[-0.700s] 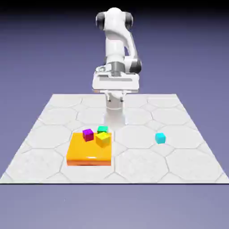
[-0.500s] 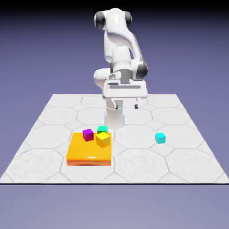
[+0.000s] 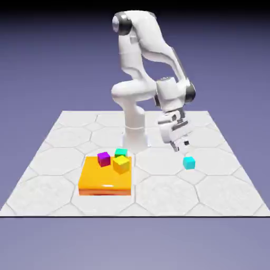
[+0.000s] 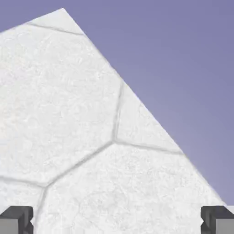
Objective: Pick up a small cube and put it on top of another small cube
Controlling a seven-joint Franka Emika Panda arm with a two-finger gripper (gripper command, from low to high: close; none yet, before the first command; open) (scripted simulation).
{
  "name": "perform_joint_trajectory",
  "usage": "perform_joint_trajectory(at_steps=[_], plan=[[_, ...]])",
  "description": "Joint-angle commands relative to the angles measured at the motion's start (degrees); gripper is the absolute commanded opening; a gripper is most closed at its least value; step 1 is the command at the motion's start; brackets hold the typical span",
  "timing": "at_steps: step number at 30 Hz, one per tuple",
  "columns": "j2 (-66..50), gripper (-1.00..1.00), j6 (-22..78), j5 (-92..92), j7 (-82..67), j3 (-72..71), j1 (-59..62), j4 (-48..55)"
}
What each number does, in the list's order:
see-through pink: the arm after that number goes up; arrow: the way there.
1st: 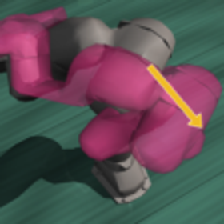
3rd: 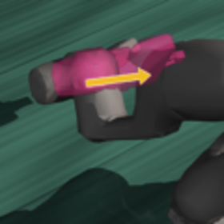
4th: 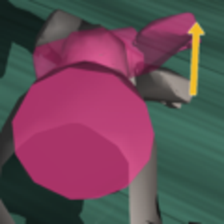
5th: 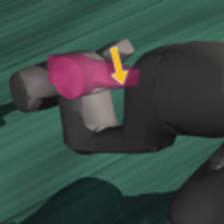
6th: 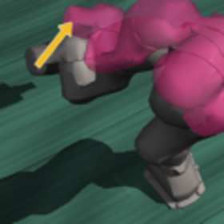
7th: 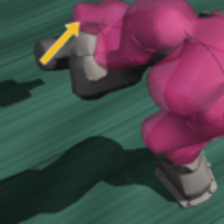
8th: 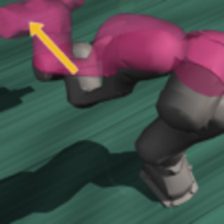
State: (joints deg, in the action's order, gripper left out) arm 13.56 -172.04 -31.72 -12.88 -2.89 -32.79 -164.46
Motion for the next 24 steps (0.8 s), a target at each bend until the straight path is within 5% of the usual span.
perform_joint_trajectory(at_steps=[1, 15, 24], plan=[[-0.86, 0.0, 0.09, -1.43, -2.5, -0.13, -1.45, -0.16], [-12.9, 0.0, 1.33, -21.43, -37.38, -1.95, -21.68, -2.33], [-21.04, 0.0, -0.33, -39.28, -54.27, -2.21, -23.57, 3.14]])
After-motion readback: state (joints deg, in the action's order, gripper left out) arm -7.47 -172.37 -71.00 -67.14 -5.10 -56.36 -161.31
